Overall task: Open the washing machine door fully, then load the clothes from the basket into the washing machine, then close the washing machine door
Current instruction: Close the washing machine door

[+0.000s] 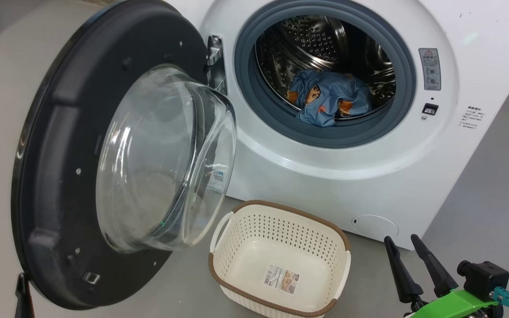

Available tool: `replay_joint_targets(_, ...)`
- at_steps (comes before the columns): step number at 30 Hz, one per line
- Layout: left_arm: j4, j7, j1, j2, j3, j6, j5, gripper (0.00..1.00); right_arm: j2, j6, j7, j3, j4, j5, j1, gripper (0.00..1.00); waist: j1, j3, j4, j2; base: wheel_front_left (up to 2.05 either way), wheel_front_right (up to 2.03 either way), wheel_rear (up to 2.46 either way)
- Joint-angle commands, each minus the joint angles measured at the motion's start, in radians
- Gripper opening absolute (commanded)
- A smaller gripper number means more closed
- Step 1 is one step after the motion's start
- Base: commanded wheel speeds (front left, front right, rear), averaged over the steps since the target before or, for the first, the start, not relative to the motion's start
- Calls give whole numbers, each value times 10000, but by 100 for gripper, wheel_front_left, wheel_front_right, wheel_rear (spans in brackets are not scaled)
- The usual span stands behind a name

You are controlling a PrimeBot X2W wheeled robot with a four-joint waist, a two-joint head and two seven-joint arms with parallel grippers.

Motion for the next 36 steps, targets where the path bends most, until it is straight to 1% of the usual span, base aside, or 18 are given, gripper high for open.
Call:
replay_joint_targets(1, -345, -56, -255, 248, 249, 16, 109, 100, -111, 90, -46, 258, -220, 30, -199, 100, 0, -9, 6, 0, 0, 0, 0)
replay_joint_targets(8, -621, 111, -253, 429, 337, 138, 56, 100, -99, 90, -46, 281, -220, 27, -179, 100, 0, -48, 57, 0, 0, 0, 0)
replay_joint_targets(18, -1311, 629, -380, 1075, 659, 264, -89, 100, -55, 90, -46, 259, -215, -1, -141, 100, 0, -86, 110, 0, 0, 0, 0)
replay_joint_targets(19, -1461, 744, -400, 1162, 748, 276, -200, 57, -45, 90, -46, 251, -219, -4, -131, 100, 0, -93, 123, 0, 0, 0, 0)
replay_joint_targets(20, -1528, 791, -410, 1193, 788, 280, -256, 45, -39, 90, -46, 248, -225, -4, -128, 100, 0, -91, 129, 0, 0, 0, 0)
replay_joint_targets(21, -1590, 846, -422, 1229, 824, 288, -307, 36, -31, 90, -46, 246, -235, -6, -126, 100, 0, -91, 136, 0, 0, 0, 0)
replay_joint_targets(22, -1637, 896, -442, 1266, 865, 290, -367, 12, -24, 90, -46, 244, -242, -6, -123, 100, 0, -92, 144, 0, 0, 0, 0)
replay_joint_targets(23, -1669, 939, -470, 1307, 910, 284, -433, 0, -18, 90, -46, 243, -248, -6, -121, 100, 0, -88, 151, 0, 0, 0, 0)
replay_joint_targets(27, -1747, 1117, -572, 1458, 1014, 251, -635, 0, -17, 90, -46, 230, -259, -1, -122, 100, 0, -65, 171, 0, 0, 0, 0)
replay_joint_targets(30, -1848, 1365, -748, 1561, 1148, 222, -983, 0, -16, 90, -46, 195, -273, -7, -114, 100, 0, -42, 193, 0, 0, 0, 0)
replay_joint_targets(36, -2031, 2328, -1184, 1720, 1361, 336, -1899, 0, -13, 90, -46, 159, -279, -1, -113, 100, 0, -24, 240, 0, 0, 0, 0)
